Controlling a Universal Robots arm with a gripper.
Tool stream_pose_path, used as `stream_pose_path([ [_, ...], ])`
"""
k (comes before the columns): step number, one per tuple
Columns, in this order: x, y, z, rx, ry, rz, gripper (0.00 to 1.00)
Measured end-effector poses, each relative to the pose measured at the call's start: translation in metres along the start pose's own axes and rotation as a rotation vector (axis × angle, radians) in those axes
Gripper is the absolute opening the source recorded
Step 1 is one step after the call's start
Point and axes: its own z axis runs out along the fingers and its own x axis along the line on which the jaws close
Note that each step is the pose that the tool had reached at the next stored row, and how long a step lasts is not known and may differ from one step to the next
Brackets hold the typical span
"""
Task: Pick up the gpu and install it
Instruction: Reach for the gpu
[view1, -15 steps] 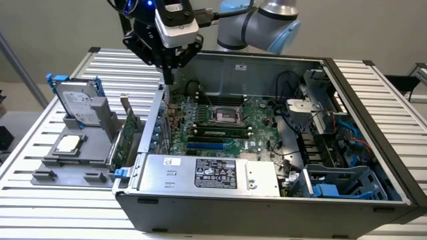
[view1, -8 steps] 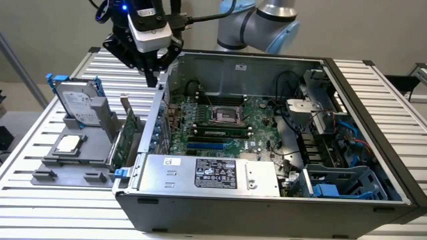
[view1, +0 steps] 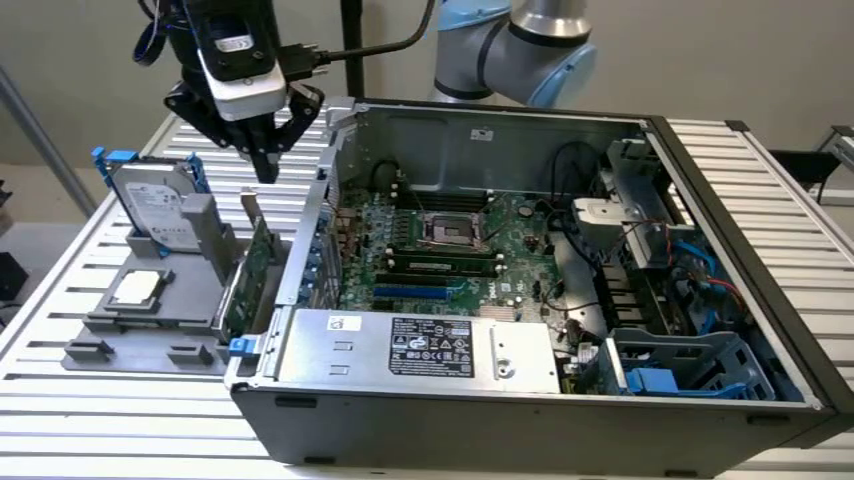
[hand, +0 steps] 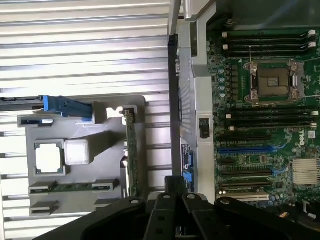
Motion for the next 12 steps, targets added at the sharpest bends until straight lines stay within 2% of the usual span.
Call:
stream_pose_path([
  [12, 0.055, -0.0060, 0.0164, 0.0015, 0.0000, 0.000, 0.11],
])
